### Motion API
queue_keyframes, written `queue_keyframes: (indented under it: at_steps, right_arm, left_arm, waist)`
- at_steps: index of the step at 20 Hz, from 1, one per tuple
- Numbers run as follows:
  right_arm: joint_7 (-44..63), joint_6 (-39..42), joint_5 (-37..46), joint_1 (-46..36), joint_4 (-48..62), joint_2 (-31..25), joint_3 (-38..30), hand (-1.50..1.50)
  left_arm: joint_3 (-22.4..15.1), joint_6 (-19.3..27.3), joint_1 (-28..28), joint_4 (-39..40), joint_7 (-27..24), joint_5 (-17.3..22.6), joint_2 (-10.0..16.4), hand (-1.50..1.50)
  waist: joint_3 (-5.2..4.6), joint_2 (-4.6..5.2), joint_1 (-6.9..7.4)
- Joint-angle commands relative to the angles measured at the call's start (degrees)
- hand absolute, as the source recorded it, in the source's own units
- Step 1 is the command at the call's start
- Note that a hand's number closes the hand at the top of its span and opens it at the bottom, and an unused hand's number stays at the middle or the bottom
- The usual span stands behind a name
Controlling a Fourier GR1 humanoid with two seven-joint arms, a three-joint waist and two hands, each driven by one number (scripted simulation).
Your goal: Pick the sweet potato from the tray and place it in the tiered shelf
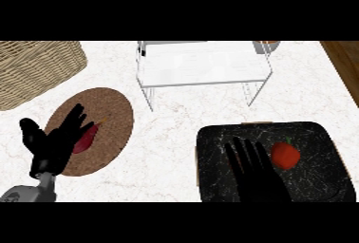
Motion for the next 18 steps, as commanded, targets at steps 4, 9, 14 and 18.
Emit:
queue_keyframes:
  at_steps: [4,9,14,18]
  right_arm:
    - [-3.22,-3.29,2.76,1.78,5.33,-0.86,-2.3,-1.5]
    - [-3.95,-6.72,6.34,2.35,9.27,0.15,-2.22,-1.5]
    - [-7.32,-8.46,7.29,-0.2,14.65,1.86,-5.12,-1.5]
    - [-9.06,-10.78,8.83,-0.02,17.78,3.95,-4.63,-1.5]
  left_arm:
    - [-0.77,-0.21,2.48,3.89,0.64,-1.88,-1.73,0.0]
    - [0.18,-0.07,0.1,6.86,1.27,-1.97,-3.15,0.0]
    - [0.8,-1.65,2.86,2.05,3.49,-1.86,-1.45,0.0]
    - [-0.26,0.27,-1.18,6.98,1.36,-4.83,-5.05,0.0]
  waist:
    - [-0.85,0.77,0.1]
    - [-0.87,0.86,-0.27]
    - [-0.85,0.76,0.36]
    - [-0.87,0.89,-0.1]
